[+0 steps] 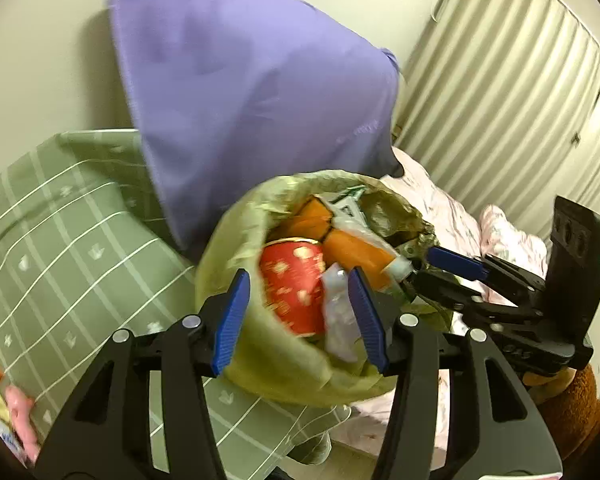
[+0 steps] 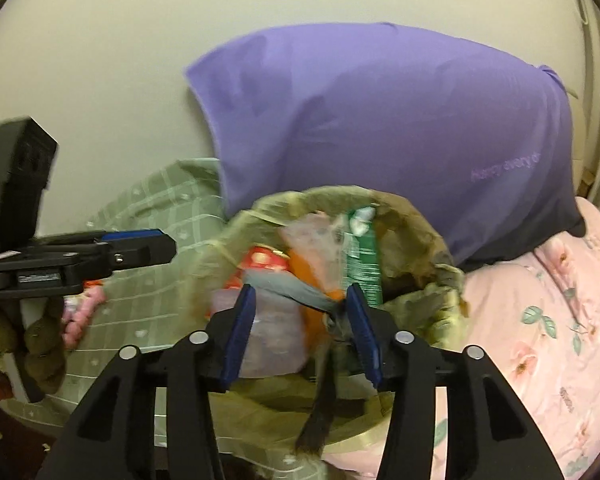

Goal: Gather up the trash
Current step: 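Move both open grippers back over the remaining snacks on the table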

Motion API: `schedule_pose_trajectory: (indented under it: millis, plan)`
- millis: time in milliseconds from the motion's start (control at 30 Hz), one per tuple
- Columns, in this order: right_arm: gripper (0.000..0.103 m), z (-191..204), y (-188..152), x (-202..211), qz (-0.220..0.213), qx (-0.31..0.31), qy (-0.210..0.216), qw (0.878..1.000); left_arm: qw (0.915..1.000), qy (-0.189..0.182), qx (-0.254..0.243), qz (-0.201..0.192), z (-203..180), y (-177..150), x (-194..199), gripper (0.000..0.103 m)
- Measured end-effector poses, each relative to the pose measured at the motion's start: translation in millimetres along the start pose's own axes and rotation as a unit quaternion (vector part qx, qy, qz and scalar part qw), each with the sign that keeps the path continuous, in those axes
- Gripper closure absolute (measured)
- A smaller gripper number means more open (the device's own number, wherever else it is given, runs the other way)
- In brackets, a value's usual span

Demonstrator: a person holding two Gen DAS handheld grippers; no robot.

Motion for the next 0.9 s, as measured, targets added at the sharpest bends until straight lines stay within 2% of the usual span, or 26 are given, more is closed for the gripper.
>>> schedule_pose_trajectory:
  millis: [200,300,467,600,667,800,900]
  plan:
    - [0.052,28.0,1.4,14.5,-0.019,0.006,0.005,1.0,0.9985,0.029,0.044,-0.014,42.7,-14.3,31.5,0.045]
    - [0.052,41.1,-0.1,14.5,-0.018,0.01,0.006,1.0,0.9961,0.061,0.059,-0.022,71.3,-28.3,51.5,0.045]
    - [0.052,71.3,1.4,11.3,-0.021,0.021,0.032,0.999,0.9898,0.123,0.063,-0.035,112.0,-52.1,83.4,0.043]
    - [0.051,95.3,2.8,0.5,-0.014,0.03,0.054,0.998,0.9791,0.186,0.075,-0.031,154.3,-84.2,114.3,0.043]
    - [0.045,108.4,0.7,-7.8,-0.004,0.034,0.072,0.997,0.9738,0.205,0.094,-0.029,171.2,-98.0,125.8,0.043]
    - [0.044,134.6,-3.0,-25.4,0.008,0.047,0.106,0.993,0.9566,0.249,0.148,-0.035,208.4,-129.9,158.4,0.043]
    - [0.044,152.7,-5.6,-36.1,0.013,0.055,0.133,0.99,0.9461,0.274,0.17,-0.032,229.3,-148.0,176.1,0.043]
Point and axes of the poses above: each gripper's, at about its wrist camera, not at the fingertips, and x roughly against the way its jaws point, z to its left, y to its top, the point moved 7 cm from there along -x, roughly the way its jaws point, and after that the axes turned 3 degrees about -x, right-handed, at the moved point
